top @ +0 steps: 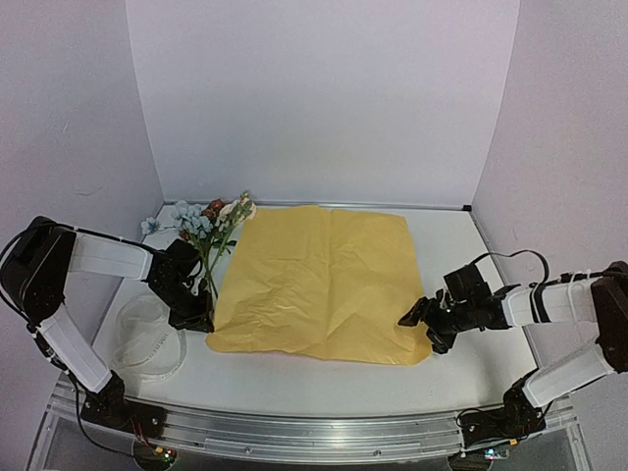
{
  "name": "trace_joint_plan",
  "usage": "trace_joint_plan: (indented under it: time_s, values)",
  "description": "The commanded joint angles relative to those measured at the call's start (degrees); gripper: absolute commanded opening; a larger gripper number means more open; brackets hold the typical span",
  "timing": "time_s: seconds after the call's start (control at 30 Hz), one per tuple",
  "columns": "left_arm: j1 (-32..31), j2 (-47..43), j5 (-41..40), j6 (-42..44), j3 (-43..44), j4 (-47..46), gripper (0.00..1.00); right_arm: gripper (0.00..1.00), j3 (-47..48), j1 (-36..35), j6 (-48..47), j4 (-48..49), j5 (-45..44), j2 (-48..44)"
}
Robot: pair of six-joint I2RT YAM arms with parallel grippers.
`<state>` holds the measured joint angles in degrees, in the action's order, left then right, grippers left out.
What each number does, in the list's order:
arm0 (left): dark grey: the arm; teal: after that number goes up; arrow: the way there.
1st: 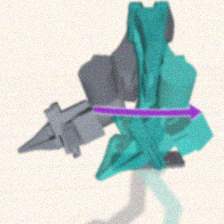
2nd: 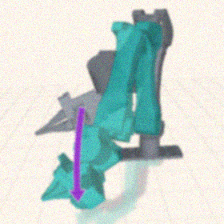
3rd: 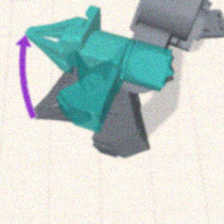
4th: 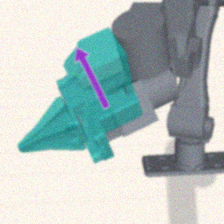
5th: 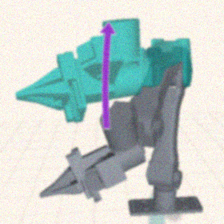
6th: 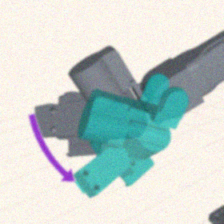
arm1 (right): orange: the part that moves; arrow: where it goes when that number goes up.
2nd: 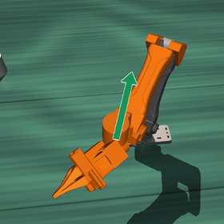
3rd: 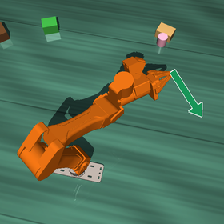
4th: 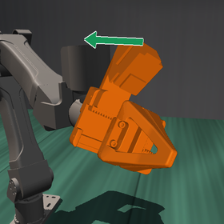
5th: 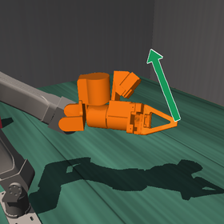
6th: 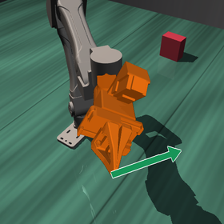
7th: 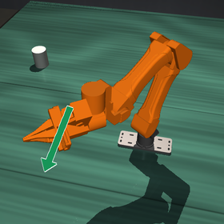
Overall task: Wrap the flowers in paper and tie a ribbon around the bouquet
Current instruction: Adjust the flattened wrapping paper at the center of the board.
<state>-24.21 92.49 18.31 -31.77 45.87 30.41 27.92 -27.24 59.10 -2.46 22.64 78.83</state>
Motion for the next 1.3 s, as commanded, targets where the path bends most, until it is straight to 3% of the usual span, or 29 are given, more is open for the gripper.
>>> trace_joint_plan:
  time_s: [0.0,0.13,0.23,0.37,0.53,0.7,0.83,0.9,0.97,1.1,1.27]
  values:
    - [-0.04,0.71,-0.26,0.20,2.08,-0.10,0.00,0.56,-5.68,-0.01,4.47,-0.44,-1.40,1.68]
    - [-0.54,1.01,-0.54,0.29,3.07,-0.28,0.00,0.16,-7.45,-0.56,5.88,-0.85,-3.01,-2.33]
    - [-1.58,1.83,-0.96,0.17,4.89,-0.71,0.00,0.04,-9.27,-3.26,6.71,-3.38,-6.65,-6.99]
    - [-2.40,3.65,-2.68,0.22,8.13,-1.66,0.00,0.00,-11.73,-13.92,7.17,-10.23,-18.97,-15.11]
    - [-2.45,8.19,-4.46,1.89,14.17,-2.27,0.00,0.00,-12.10,-28.97,9.52,-22.67,-41.84,-25.03]
    - [-2.35,13.98,-9.53,4.98,22.55,-0.65,0.00,0.00,-6.61,-38.63,10.99,-21.39,-50.01,-19.29]
    - [-1.53,18.29,-14.75,7.00,29.06,1.95,0.00,0.00,0.06,-42.05,11.68,-13.51,-45.86,-7.88]
    - [-0.62,19.41,-15.86,7.85,30.37,2.56,0.00,0.08,4.07,-42.52,11.07,-13.03,-42.38,-3.87]
    - [0.51,20.17,-16.39,9.09,31.14,3.17,0.00,0.22,7.40,-42.67,10.23,-13.84,-39.62,-1.46]
    - [1.66,20.93,-17.75,10.86,33.59,4.68,0.00,0.58,12.46,-42.72,8.19,-18.82,-35.69,-0.03]
    - [1.77,21.54,-21.53,12.61,37.99,6.60,0.00,0.90,18.69,-42.53,1.03,-33.46,-33.86,-2.46]
